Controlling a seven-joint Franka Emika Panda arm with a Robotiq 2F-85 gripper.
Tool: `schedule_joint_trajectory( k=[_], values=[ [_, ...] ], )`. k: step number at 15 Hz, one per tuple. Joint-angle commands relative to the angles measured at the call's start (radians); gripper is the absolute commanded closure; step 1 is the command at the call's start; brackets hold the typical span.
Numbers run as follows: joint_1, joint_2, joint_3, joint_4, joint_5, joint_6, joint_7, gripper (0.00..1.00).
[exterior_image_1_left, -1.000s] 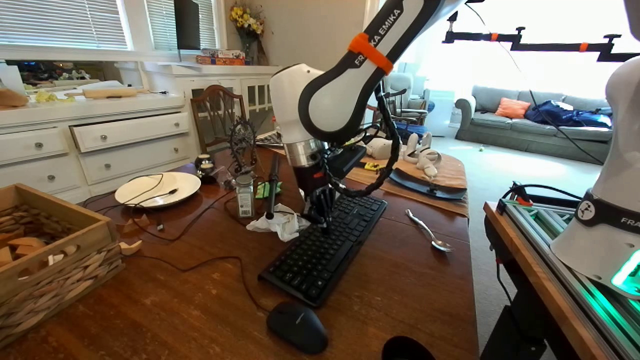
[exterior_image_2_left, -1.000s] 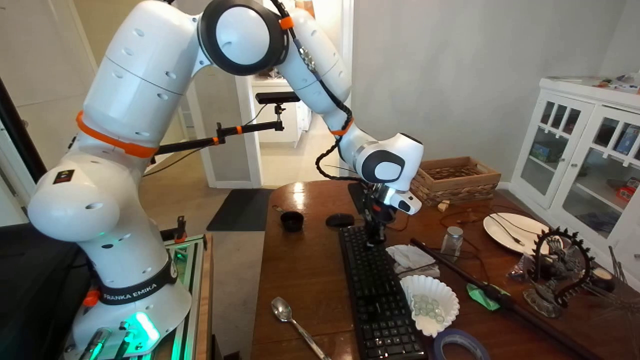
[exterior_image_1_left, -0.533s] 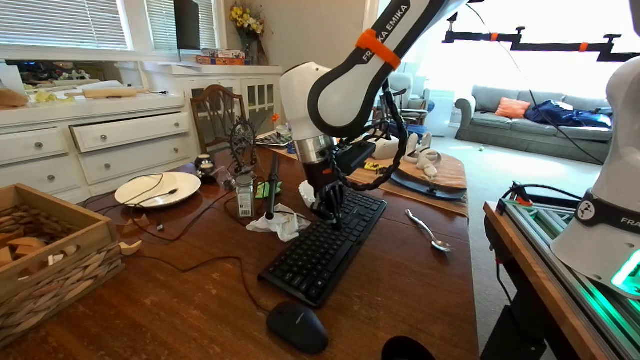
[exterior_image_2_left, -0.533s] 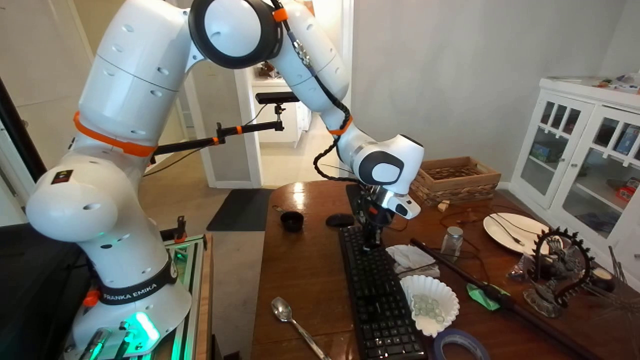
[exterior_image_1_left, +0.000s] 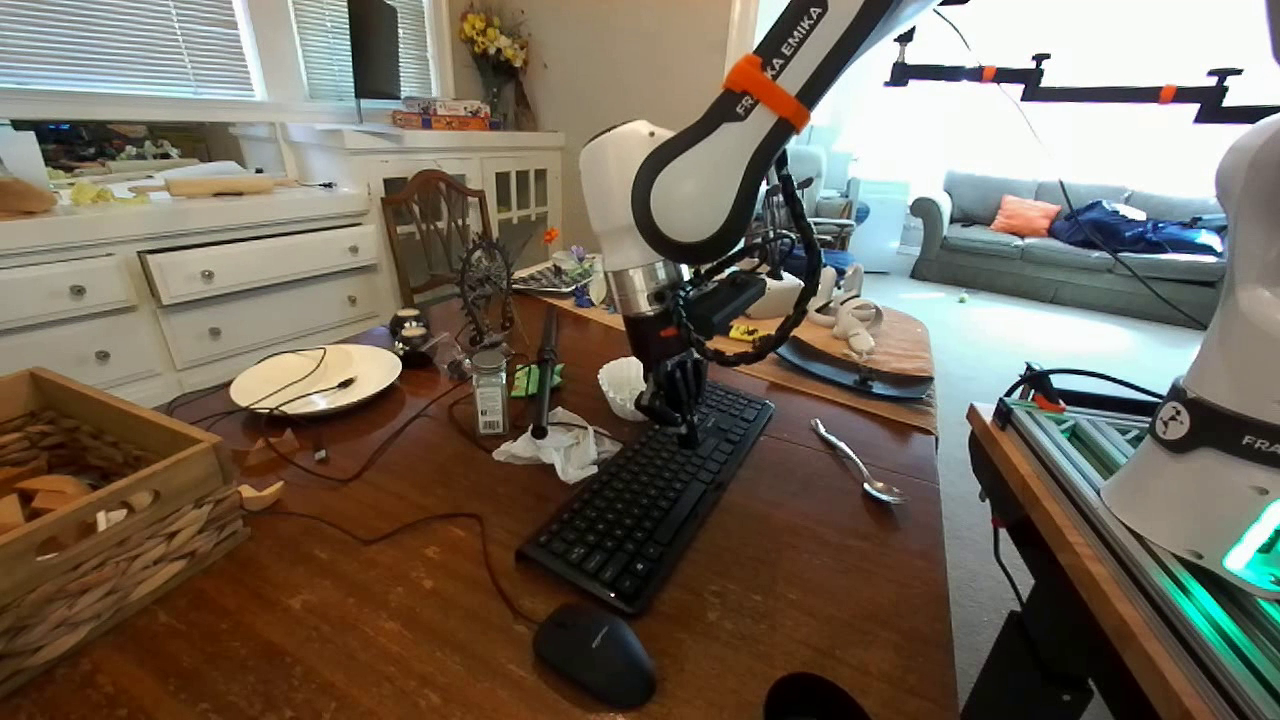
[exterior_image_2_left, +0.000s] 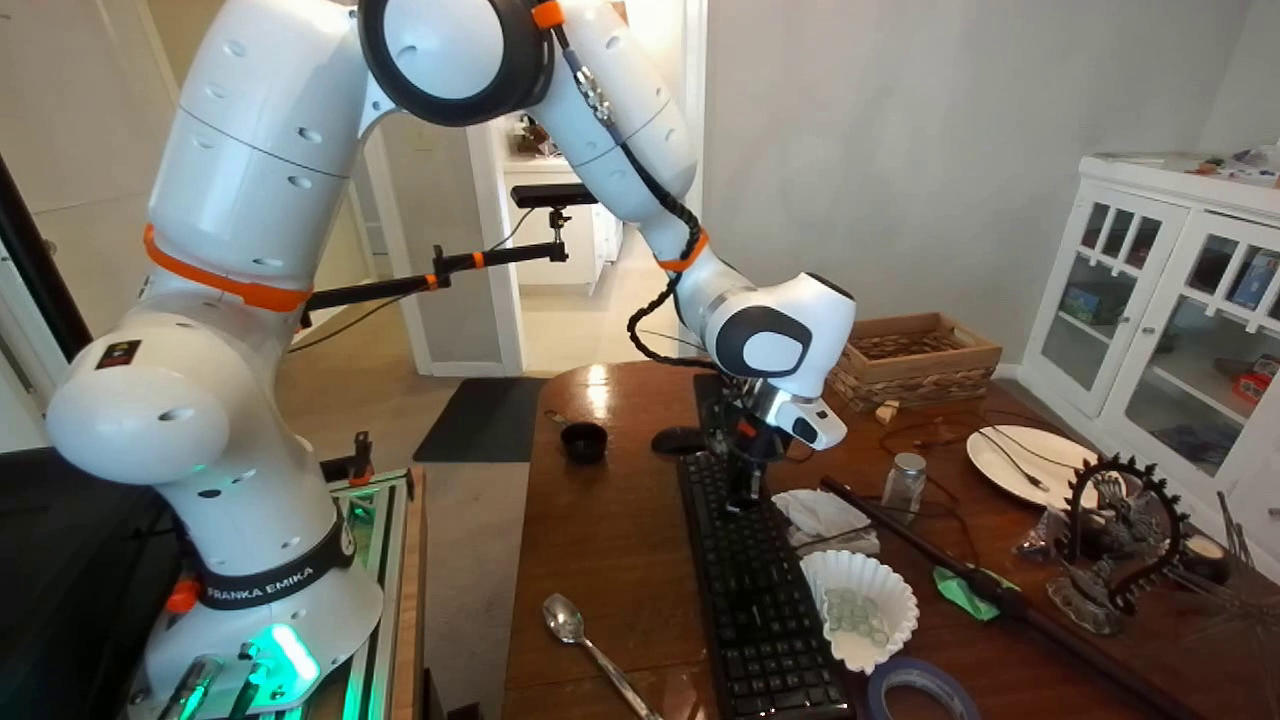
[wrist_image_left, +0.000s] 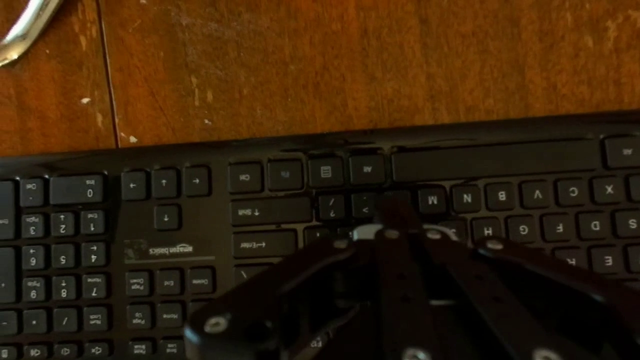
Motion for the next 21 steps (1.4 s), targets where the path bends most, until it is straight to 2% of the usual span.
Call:
schedule_joint_trajectory(
  k=[1,15,21],
  values=[
    [-0.014,-0.014,0.000,-0.029,0.012,0.031,-0.012,1.00],
    [-0.024,0.046,0.010,-0.003,0.009,0.120,-0.068,1.00],
    [-0.018,0.048,0.019,-0.004,0.016,0.104,-0.068,1.00]
  ],
)
